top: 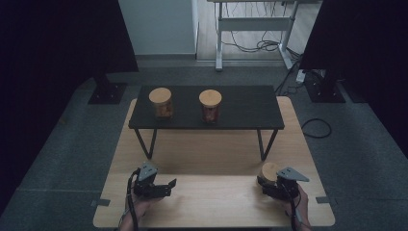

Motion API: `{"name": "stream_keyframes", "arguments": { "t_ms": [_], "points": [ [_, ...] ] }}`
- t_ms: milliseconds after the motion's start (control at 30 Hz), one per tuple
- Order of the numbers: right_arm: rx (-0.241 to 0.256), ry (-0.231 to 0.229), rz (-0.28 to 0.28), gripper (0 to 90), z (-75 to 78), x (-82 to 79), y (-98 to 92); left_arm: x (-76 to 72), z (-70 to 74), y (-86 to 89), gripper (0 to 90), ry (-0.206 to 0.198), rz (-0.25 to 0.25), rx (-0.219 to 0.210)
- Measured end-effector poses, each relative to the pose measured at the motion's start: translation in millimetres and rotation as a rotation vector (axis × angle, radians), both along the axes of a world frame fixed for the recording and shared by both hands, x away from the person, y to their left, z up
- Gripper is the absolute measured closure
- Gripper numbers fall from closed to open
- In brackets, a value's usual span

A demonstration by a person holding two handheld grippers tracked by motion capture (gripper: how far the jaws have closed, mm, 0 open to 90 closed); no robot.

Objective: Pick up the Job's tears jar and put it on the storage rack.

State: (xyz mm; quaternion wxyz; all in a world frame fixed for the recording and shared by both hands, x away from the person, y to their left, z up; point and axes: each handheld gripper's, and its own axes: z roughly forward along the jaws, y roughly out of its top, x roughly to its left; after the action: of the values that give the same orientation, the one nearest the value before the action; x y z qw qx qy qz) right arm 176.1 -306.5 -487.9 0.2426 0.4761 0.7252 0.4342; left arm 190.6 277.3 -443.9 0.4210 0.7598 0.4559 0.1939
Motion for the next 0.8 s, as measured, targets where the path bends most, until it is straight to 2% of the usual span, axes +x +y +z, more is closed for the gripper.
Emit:
{"name": "stream_keyframes", "arguments": {
  "t_ms": [300, 800],
  "points": [
    [-0.010, -0.001, 0.033, 24.4, 3.5, -1.1, 3.4, 0.8, -0.4, 1.5, 9.9, 0.001, 0.002, -0.001],
    [0.002, -0.019, 0.034, 24.4, 7.3, -5.5, 4.4, 4.1, -2.4, 3.0, 9.9, 0.010, 0.005, -0.005]
  ]
}}
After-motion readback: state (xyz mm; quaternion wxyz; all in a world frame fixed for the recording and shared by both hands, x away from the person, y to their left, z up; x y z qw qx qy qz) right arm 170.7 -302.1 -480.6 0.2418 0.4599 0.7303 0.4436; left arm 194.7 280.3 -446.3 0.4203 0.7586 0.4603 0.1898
